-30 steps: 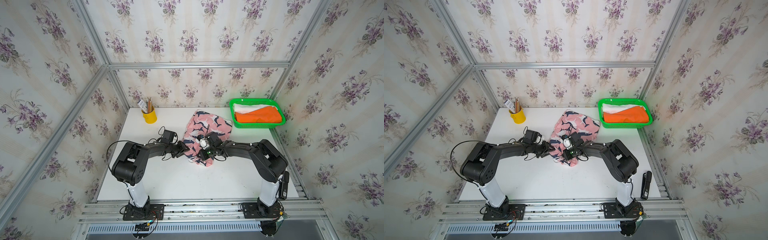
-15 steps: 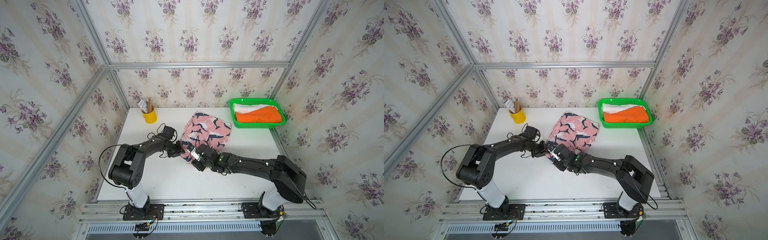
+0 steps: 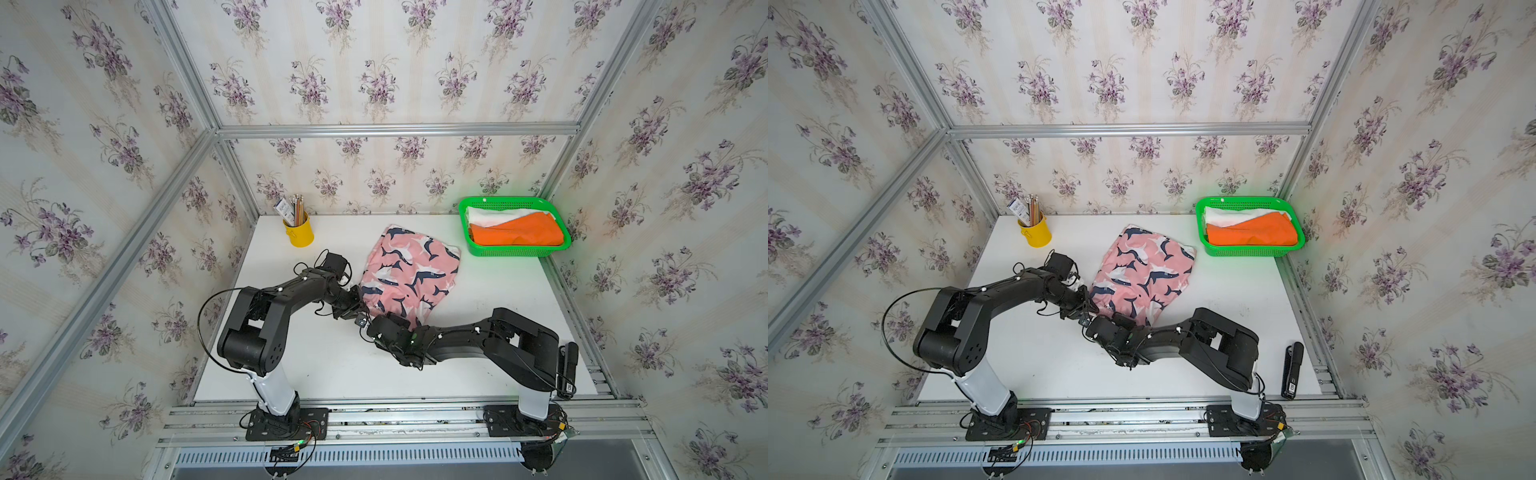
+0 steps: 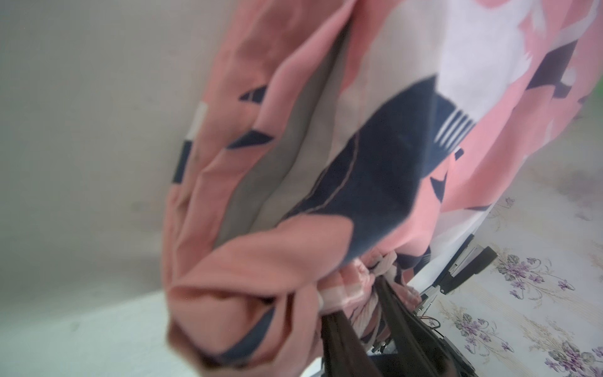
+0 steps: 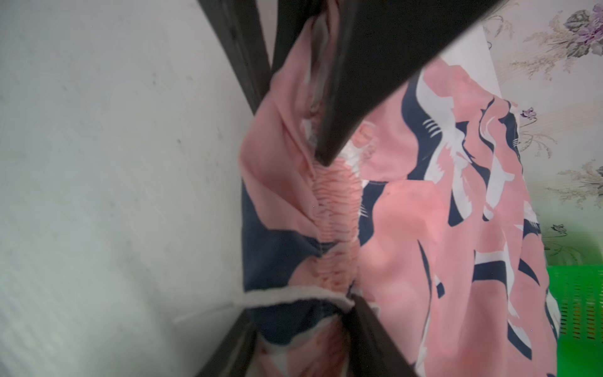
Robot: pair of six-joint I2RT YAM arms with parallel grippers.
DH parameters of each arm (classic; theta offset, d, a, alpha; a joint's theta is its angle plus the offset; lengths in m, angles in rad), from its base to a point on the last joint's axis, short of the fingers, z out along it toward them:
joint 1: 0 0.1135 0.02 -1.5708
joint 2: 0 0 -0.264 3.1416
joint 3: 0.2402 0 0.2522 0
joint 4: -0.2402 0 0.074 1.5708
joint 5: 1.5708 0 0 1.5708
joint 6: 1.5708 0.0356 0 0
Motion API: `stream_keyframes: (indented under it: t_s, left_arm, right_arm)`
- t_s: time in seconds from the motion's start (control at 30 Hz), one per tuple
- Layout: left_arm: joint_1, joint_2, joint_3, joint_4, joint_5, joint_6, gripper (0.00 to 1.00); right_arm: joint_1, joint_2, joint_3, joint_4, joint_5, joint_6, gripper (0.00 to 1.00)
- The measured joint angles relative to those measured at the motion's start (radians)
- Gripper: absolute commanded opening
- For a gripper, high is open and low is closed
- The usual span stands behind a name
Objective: Roll up the shorts
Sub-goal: Roll the shorts at the center of the board.
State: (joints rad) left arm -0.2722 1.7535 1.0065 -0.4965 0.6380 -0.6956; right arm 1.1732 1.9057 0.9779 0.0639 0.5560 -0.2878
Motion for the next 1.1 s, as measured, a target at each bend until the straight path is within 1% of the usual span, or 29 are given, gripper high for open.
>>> stream_keyframes:
  t_s: [0.03,0.1,0.17,0.2,0.23,0.33,0.4,0.47,0.53,0.6,0.73,0.83,0.9,1.0,1.03,1.1]
  left_arm:
    - [0.003,0.0,0.0,-0.006,0.004,0.003,0.42]
    - [0.005,-0.007,0.0,-0.02,0.006,0.008,0.49]
    - [0.008,-0.034,-0.002,-0.041,-0.004,0.013,0.54]
    - [0.01,-0.054,-0.002,-0.052,-0.013,0.019,0.54]
    - [0.01,-0.076,-0.003,-0.067,-0.025,0.027,0.59]
    - [0.017,-0.142,-0.012,-0.112,-0.058,0.051,0.64]
    - [0.026,-0.191,-0.023,-0.151,-0.077,0.071,0.66]
    - [0.036,-0.244,-0.032,-0.19,-0.108,0.087,0.68]
    - [0.043,-0.292,-0.034,-0.231,-0.142,0.109,0.69]
    - [0.042,-0.32,-0.034,-0.269,-0.163,0.125,0.69]
    - [0.041,-0.327,-0.028,-0.317,-0.195,0.145,0.68]
    - [0.032,-0.315,-0.011,-0.327,-0.195,0.149,0.68]
    - [0.011,-0.291,0.006,-0.323,-0.194,0.15,0.69]
    - [-0.023,-0.251,0.033,-0.309,-0.193,0.149,0.7]
    - [-0.031,-0.242,0.032,-0.288,-0.189,0.142,0.71]
    - [-0.038,-0.236,0.006,-0.224,-0.17,0.108,0.72]
  right_arm:
    - [0.0,-0.005,0.0,-0.019,-0.001,0.0,0.0]
    - [0.0,-0.034,0.0,-0.056,-0.029,0.007,0.0]
    - [-0.002,-0.076,0.008,-0.104,-0.093,0.029,0.0]
    - [-0.003,-0.094,0.02,-0.132,-0.14,0.046,0.0]
    - [-0.009,-0.103,0.039,-0.159,-0.198,0.064,0.0]
    - [-0.029,-0.098,0.108,-0.241,-0.389,0.124,0.0]
    - [-0.047,-0.085,0.145,-0.286,-0.499,0.161,0.0]
    - [-0.079,-0.071,0.167,-0.313,-0.642,0.188,0.0]
    - [-0.137,-0.069,0.16,-0.317,-0.8,0.241,0.0]
    - [-0.212,-0.066,0.137,-0.288,-0.929,0.298,0.0]
    - [-0.379,-0.003,0.098,-0.197,-1.192,0.439,0.0]
    - [-0.454,0.077,0.107,-0.155,-1.337,0.506,0.0]
    - [-0.503,0.133,0.107,-0.121,-1.411,0.555,0.0]
    - [-0.57,0.2,0.108,-0.077,-1.555,0.619,0.01]
    - [-0.581,0.218,0.114,-0.072,-1.591,0.63,0.02]
    - [-0.591,0.231,0.124,-0.084,-1.611,0.644,0.04]
